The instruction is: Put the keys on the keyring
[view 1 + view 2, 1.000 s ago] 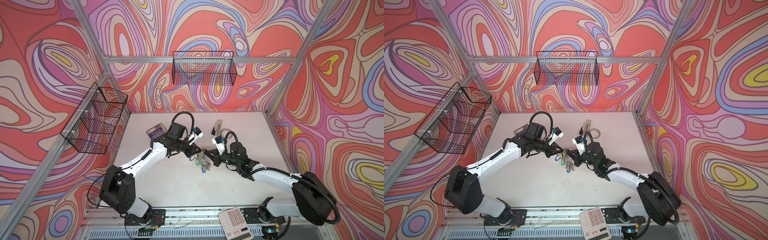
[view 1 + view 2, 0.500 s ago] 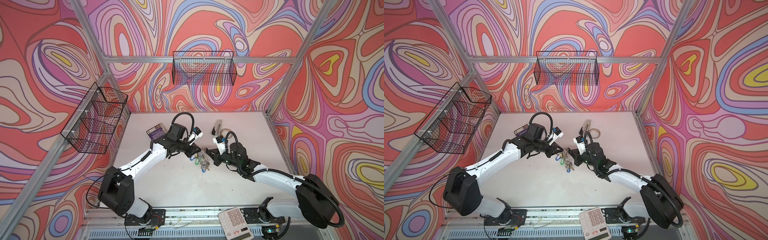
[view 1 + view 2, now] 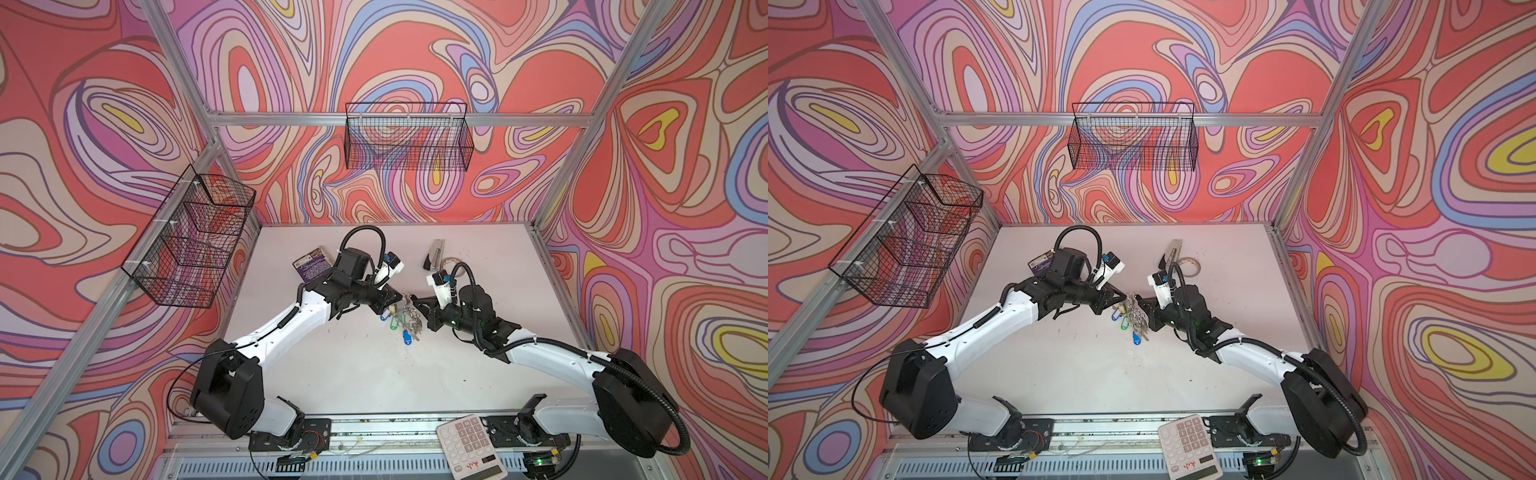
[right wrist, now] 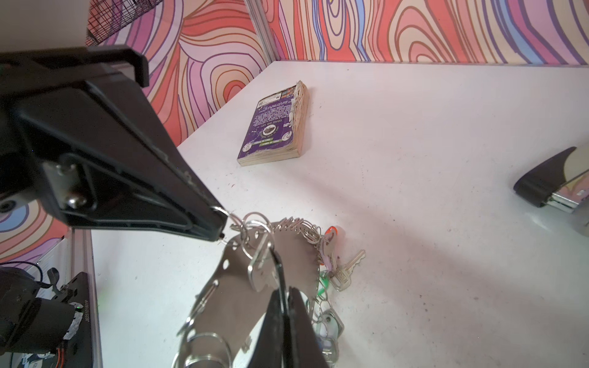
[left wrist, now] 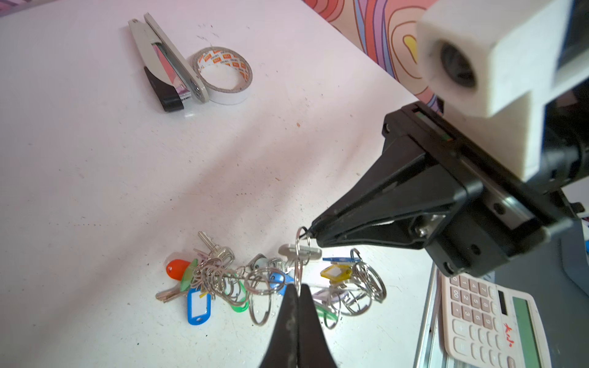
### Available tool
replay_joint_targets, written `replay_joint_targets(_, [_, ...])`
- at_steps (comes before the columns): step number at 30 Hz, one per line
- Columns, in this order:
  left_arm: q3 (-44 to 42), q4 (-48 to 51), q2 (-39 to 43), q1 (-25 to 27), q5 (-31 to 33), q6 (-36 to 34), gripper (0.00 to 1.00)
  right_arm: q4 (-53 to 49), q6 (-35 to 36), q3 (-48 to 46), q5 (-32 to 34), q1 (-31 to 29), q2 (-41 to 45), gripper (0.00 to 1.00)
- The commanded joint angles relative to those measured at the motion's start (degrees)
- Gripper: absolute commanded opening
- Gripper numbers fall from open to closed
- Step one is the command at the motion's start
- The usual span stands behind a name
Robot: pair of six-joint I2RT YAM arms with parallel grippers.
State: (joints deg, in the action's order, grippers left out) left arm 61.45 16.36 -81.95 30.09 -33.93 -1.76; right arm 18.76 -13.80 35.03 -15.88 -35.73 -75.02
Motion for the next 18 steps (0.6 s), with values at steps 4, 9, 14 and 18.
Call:
replay_joint_targets(4, [-5.5,-11.2,7.0,-0.6,3.9,5.7,0.00,-4.8,-1.0,-1.6,5.1,1.5,-0.6,0.00])
replay_joint_targets(9, [-10.0,-19.1,8.9,0.1,5.2,7.7,0.00,-6.0,-0.6,-0.9,3.2,0.4,-3.2,0.00])
replay_joint_targets(14, [-14.3,-26.3,10.6,1.2,8.6,9.4,0.00,-7.5,0.5,0.9,3.0,-1.2,-6.0,0.00])
replay_joint_targets(18, [-18.2,-33.7,11.5,1.8,11.1,11.3,0.00,-7.6,0.4,0.4,3.2,-1.4,-5.7,0.00])
